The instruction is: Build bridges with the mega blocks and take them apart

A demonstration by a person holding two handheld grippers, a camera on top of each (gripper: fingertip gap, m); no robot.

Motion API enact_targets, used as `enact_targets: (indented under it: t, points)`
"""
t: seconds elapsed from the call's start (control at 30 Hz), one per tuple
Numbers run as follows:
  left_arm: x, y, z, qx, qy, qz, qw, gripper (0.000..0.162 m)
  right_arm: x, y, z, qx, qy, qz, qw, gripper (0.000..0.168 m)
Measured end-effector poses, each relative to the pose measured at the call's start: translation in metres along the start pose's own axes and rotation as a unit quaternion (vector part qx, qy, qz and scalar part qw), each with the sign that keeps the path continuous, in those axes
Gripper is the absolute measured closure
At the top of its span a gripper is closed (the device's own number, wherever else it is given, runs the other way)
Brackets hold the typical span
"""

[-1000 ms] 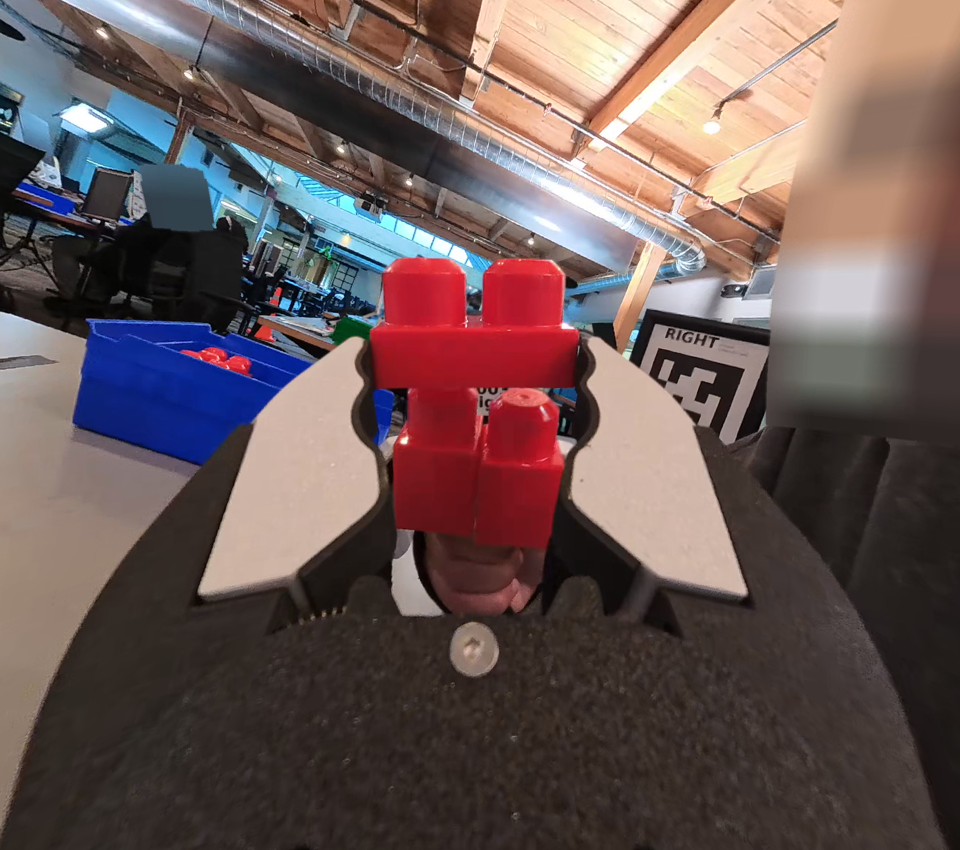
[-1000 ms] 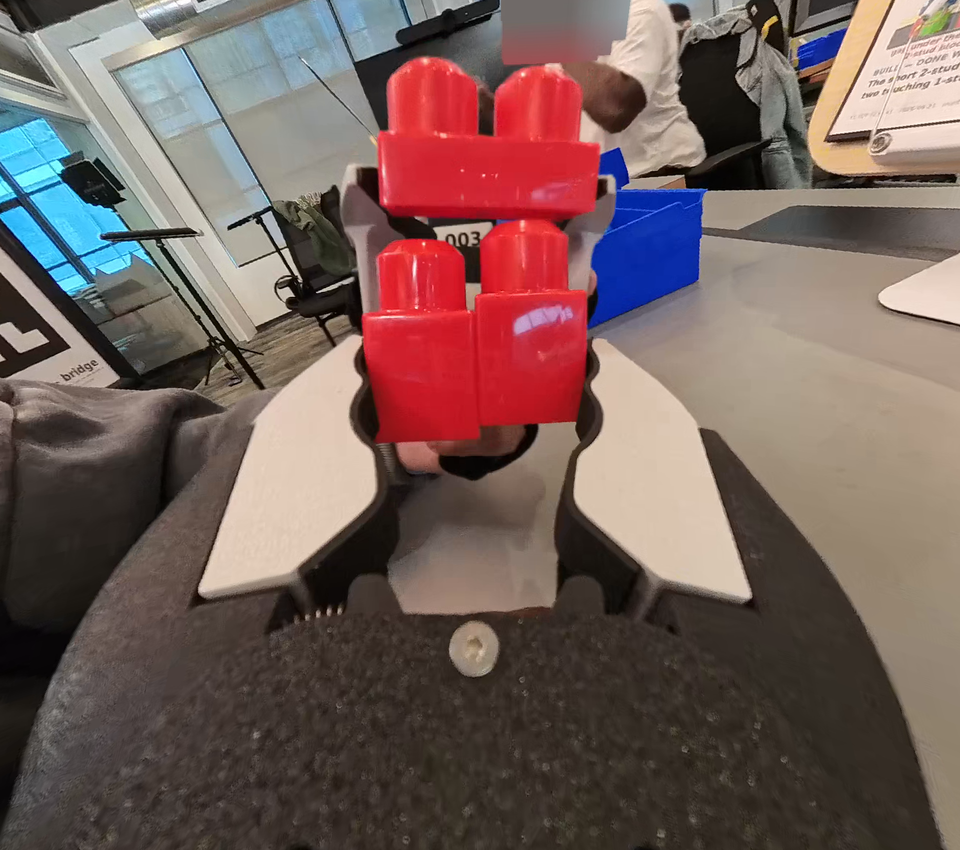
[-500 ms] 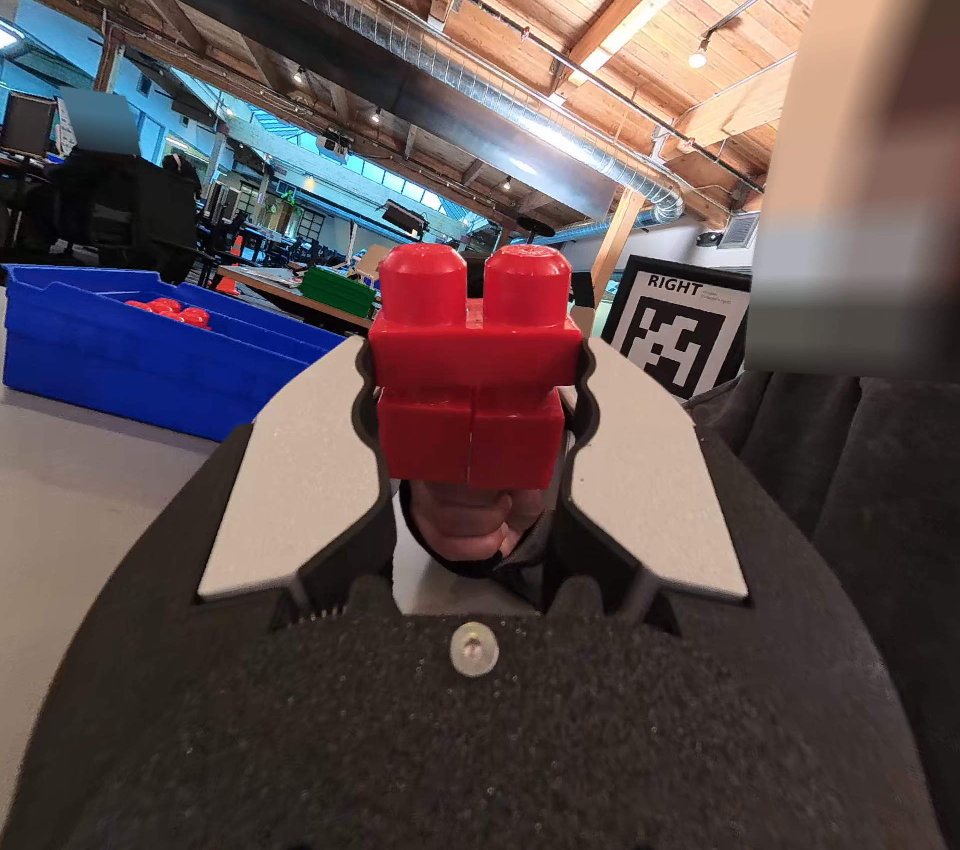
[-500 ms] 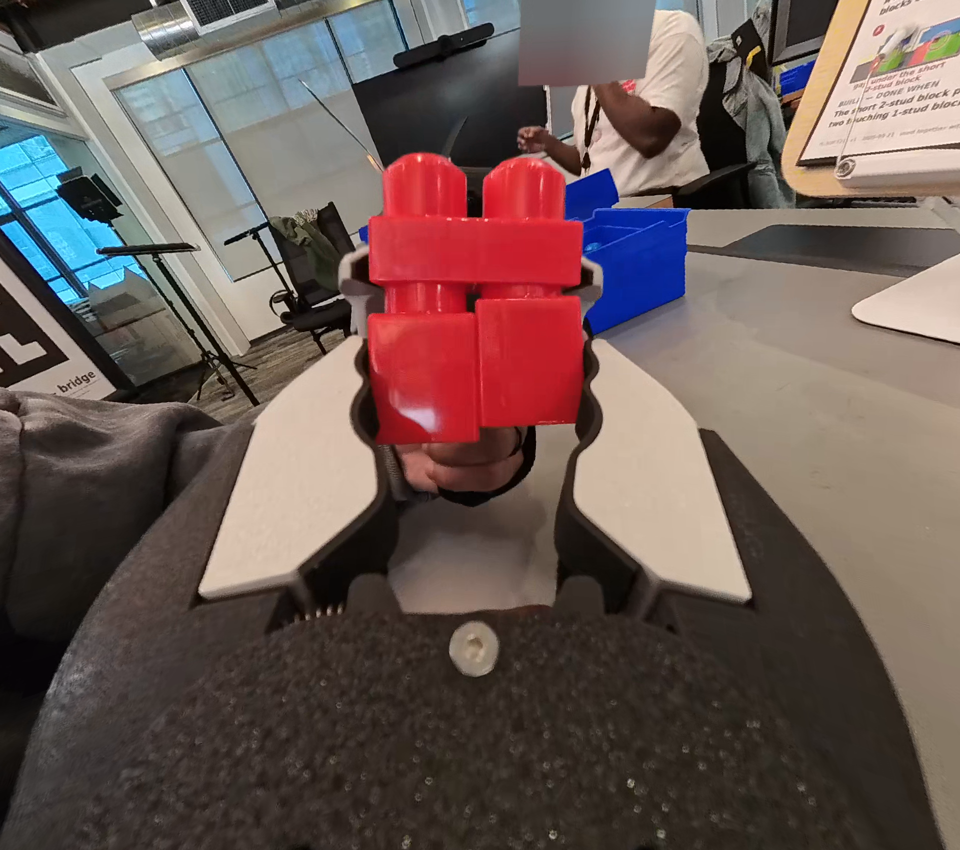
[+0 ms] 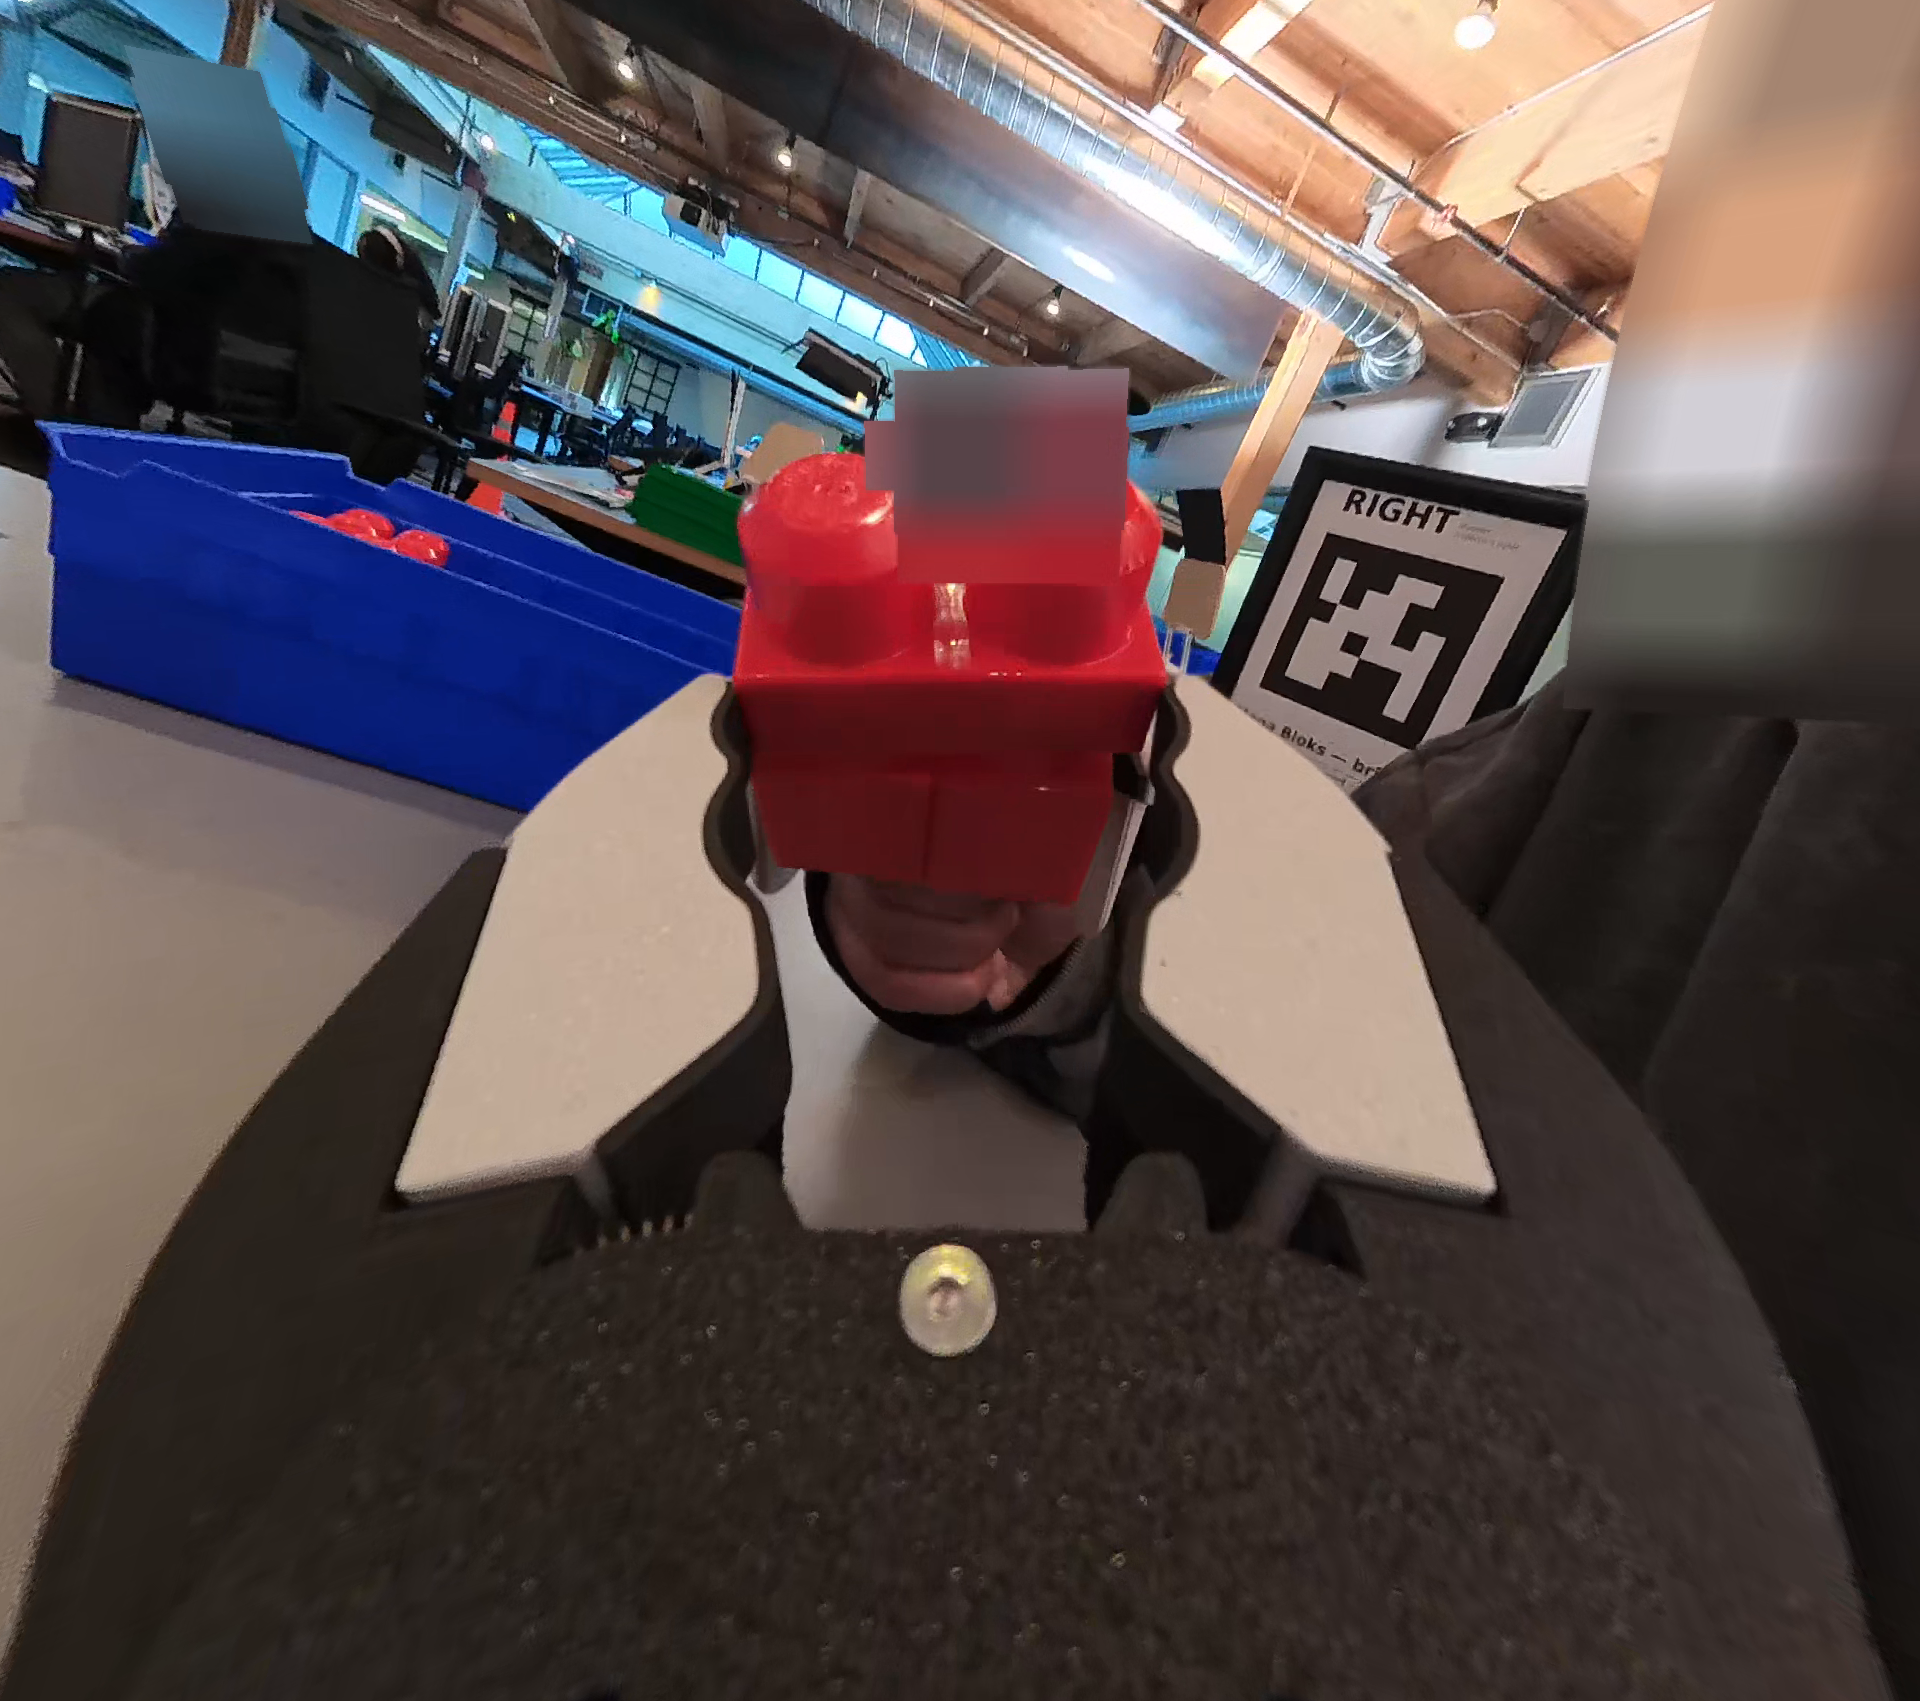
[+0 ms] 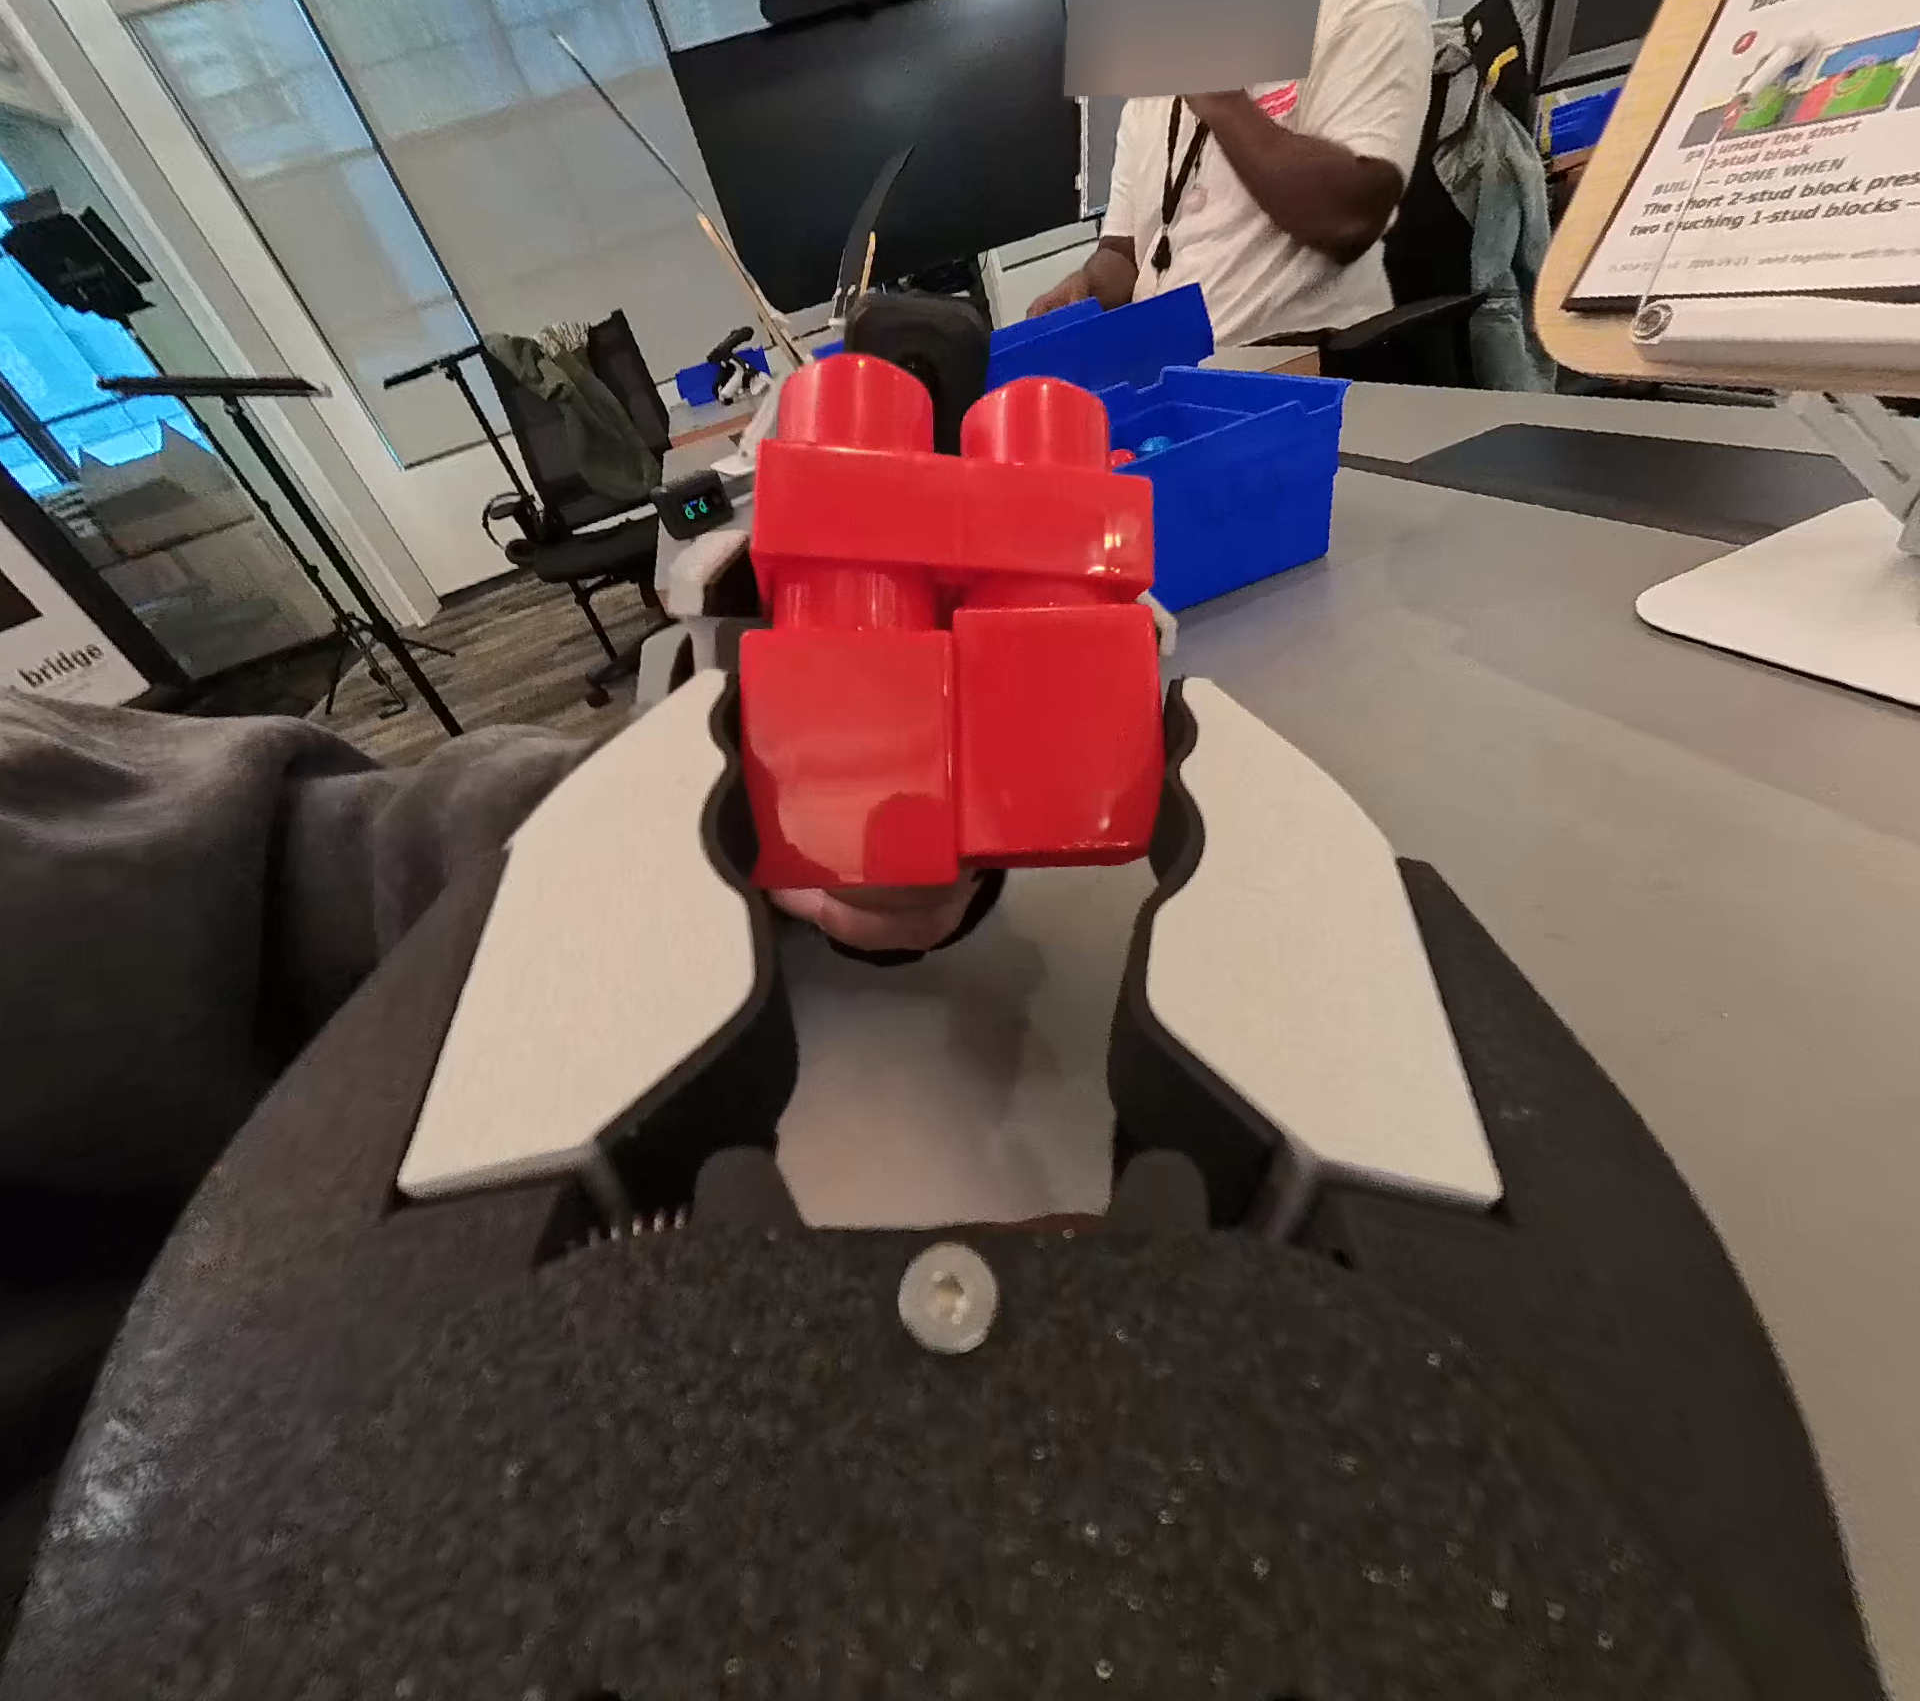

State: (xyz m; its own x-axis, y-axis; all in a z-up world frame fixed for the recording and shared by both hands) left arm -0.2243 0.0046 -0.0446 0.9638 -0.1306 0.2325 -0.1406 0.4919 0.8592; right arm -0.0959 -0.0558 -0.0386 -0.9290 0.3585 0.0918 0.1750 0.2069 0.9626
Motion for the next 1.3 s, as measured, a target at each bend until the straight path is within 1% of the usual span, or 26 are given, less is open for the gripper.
enact_targets:
  t: [0.07,0.13,0.2,0.27,0.33,0.4,0.43,0.47,0.53,0.6,0.7,0.87,0.97,1.03,1.1,1.3]
  points:
    - [-0.004,0.000,-0.001,-0.016,0.002,-0.023,1.000,0.086,0.002,-0.002,-0.001,-0.021,-0.013,-0.027,0.999,0.093]
    - [-0.012,0.000,-0.001,-0.021,0.009,-0.031,0.999,0.079,0.003,-0.005,0.000,-0.041,-0.027,-0.047,0.998,0.093]
    - [-0.021,0.001,-0.002,-0.032,0.024,-0.044,0.998,0.068,0.002,-0.010,0.002,-0.060,-0.045,-0.068,0.995,0.093]
    - [-0.033,0.004,-0.003,-0.044,0.041,-0.054,0.997,0.068,0.002,-0.015,0.004,-0.091,-0.068,-0.096,0.989,0.093]
    - [-0.043,0.006,-0.009,-0.063,0.090,-0.077,0.991,0.069,0.003,-0.020,0.005,-0.129,-0.088,-0.129,0.979,0.093]
    - [-0.050,0.007,-0.016,-0.087,0.138,-0.113,0.980,0.072,0.005,-0.024,0.005,-0.161,-0.105,-0.154,0.969,0.093]
    - [-0.052,0.007,-0.017,-0.104,0.152,-0.129,0.974,0.077,0.006,-0.026,0.005,-0.173,-0.109,-0.163,0.965,0.093]
    - [-0.053,0.006,-0.015,-0.122,0.151,-0.144,0.970,0.074,0.006,-0.027,0.004,-0.187,-0.114,-0.168,0.961,0.093]
    - [-0.051,0.006,-0.006,-0.171,0.106,-0.157,0.967,0.070,0.009,-0.028,-0.001,-0.212,-0.108,-0.174,0.956,0.093]
    - [-0.048,0.005,0.001,-0.229,0.038,-0.152,0.961,0.060,0.011,-0.025,-0.011,-0.240,-0.095,-0.167,0.952,0.093]
    - [-0.042,0.000,-0.001,-0.311,-0.048,-0.141,0.939,0.053,0.016,-0.021,-0.025,-0.292,-0.090,-0.176,0.936,0.093]
    - [-0.025,-0.012,-0.012,-0.340,-0.108,-0.185,0.915,0.045,0.024,-0.021,-0.041,-0.366,-0.096,-0.210,0.902,0.093]
    - [-0.014,-0.017,-0.013,-0.356,-0.160,-0.206,0.897,0.056,0.026,-0.020,-0.042,-0.373,-0.097,-0.205,0.900,0.093]
    - [-0.010,-0.018,-0.008,-0.357,-0.204,-0.210,0.887,0.065,0.025,-0.019,-0.043,-0.367,-0.091,-0.195,0.905,0.093]
    - [-0.005,-0.019,-0.007,-0.362,-0.227,-0.203,0.881,0.067,0.023,-0.018,-0.043,-0.371,-0.094,-0.187,0.905,0.093]
    - [-0.001,-0.025,-0.008,-0.370,-0.272,-0.195,0.867,0.065,0.022,-0.019,-0.044,-0.366,-0.075,-0.173,0.911,0.093]
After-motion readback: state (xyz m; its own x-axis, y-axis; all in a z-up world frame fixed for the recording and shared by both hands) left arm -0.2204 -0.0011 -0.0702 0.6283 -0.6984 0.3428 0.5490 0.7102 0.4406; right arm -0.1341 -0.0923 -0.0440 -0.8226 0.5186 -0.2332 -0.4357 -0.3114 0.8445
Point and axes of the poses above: each gripper's, where its closed fingertips meet, x out along the fingers, y out of its top, z = x × y across the jaws, the point moved 8 cm from there along -x, back along the fingers, and after that the axes turned 12 degrees about y, right-handed, at the moved point
